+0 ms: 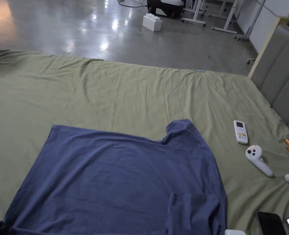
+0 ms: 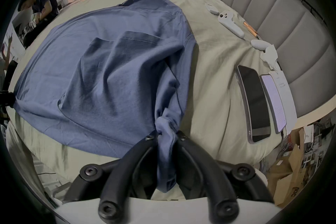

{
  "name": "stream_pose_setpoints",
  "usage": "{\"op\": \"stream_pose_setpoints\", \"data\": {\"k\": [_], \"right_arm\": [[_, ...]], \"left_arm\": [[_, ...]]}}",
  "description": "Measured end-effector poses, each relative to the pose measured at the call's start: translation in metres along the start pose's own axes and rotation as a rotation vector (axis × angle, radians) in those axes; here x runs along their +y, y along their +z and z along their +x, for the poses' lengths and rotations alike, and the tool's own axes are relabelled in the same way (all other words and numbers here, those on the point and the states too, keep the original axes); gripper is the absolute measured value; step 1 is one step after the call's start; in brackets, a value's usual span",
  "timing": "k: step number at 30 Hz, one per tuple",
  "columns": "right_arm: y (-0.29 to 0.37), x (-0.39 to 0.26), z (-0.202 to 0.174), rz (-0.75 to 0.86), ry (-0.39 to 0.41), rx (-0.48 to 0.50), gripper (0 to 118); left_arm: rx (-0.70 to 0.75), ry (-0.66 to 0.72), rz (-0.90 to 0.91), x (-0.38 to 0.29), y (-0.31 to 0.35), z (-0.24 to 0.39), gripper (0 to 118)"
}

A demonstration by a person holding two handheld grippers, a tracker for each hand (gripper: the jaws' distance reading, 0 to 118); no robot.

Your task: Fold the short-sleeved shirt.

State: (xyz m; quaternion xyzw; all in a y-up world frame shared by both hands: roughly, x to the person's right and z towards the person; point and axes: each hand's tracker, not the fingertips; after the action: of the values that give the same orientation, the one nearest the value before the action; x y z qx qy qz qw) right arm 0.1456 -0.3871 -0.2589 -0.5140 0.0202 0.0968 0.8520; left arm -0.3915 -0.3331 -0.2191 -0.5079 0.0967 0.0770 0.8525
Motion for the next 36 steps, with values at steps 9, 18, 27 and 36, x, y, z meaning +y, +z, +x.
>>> {"op": "stream_pose_setpoints", "data": {"k": [9,18,27,36], "right_arm": [[0.009,-0.005,0.005,0.02,-0.056,0.007,11],[0.043,0.01,0.021,0.139,-0.142,0.041,11],[0.055,0.061,0.03,0.254,-0.187,0.03,11],[0.045,0.1,0.032,0.32,-0.216,0.018,11]], "left_arm": [[-0.02,0.007,0.023,-0.003,0.003,-0.005,6],[-0.068,0.025,0.126,0.014,0.02,-0.01,6],[-0.083,-0.028,0.236,0.079,0.021,0.01,6],[-0.064,-0.019,0.285,0.15,-0.013,0.023,6]]}}
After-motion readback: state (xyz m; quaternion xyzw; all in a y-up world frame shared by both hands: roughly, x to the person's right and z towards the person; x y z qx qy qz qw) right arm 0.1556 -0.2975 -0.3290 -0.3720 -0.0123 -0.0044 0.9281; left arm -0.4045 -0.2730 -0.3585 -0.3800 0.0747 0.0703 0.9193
